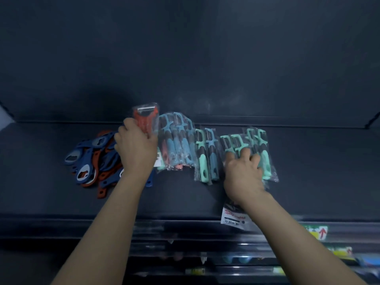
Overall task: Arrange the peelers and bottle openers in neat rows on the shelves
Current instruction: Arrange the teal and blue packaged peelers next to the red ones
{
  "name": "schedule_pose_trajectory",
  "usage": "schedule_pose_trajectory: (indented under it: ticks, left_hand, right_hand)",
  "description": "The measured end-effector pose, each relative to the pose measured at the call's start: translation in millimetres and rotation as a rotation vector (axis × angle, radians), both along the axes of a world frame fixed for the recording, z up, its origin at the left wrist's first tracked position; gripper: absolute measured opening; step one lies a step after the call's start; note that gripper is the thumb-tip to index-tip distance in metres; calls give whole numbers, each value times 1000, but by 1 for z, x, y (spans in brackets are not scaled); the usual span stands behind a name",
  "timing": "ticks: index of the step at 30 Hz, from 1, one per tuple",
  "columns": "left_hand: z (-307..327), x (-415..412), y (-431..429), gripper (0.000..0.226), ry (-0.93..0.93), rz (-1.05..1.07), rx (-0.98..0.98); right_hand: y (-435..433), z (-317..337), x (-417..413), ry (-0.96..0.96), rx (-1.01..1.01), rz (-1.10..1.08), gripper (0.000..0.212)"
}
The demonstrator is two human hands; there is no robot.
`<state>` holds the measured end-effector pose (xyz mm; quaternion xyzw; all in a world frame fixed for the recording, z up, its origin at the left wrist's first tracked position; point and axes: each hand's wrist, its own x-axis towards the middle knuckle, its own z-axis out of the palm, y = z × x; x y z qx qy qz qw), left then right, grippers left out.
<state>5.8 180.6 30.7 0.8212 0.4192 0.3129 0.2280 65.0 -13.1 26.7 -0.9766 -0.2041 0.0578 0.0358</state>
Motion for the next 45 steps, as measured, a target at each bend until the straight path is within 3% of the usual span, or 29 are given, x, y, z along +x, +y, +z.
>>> schedule_pose_trajectory:
  ticks: [7, 11, 18, 21, 31, 35, 37, 41, 45]
  left_hand:
    - [2, 23, -85, 24, -11, -337, -96]
    - [-7, 45, -134, 43, 18, -429, -96]
    - [-21, 77, -189, 54, 88, -503, -142]
    - [-26, 83, -198, 58, 120, -498, -147]
    - [-25, 73, -183, 37, 31, -552, -311]
    - [-26, 71, -176, 31, 20, -505, -229]
    - [-28, 69, -169, 28, 78, -421, -82]
    - [-33, 68, -157, 40, 394, -299, 125]
    - [-35, 76, -165, 41, 393, -382, 185]
  right_hand:
    - [-24, 16, 28, -19, 290, -91, 56]
    - [-56, 22, 56, -13, 412, -159, 63]
    - [-91, 15, 83, 76, 516, -196, 68]
    - [-95, 9, 89, 100, 551, -175, 60]
    - [-78, -2, 96, 149, 590, -49, 45]
    - [-72, -5, 91, 181, 470, -5, 65]
    - [-70, -6, 90, 203, 412, -5, 74]
    - [-67, -4, 90, 241, 365, -15, 71]
    - [-69, 0, 91, 241, 425, -30, 63]
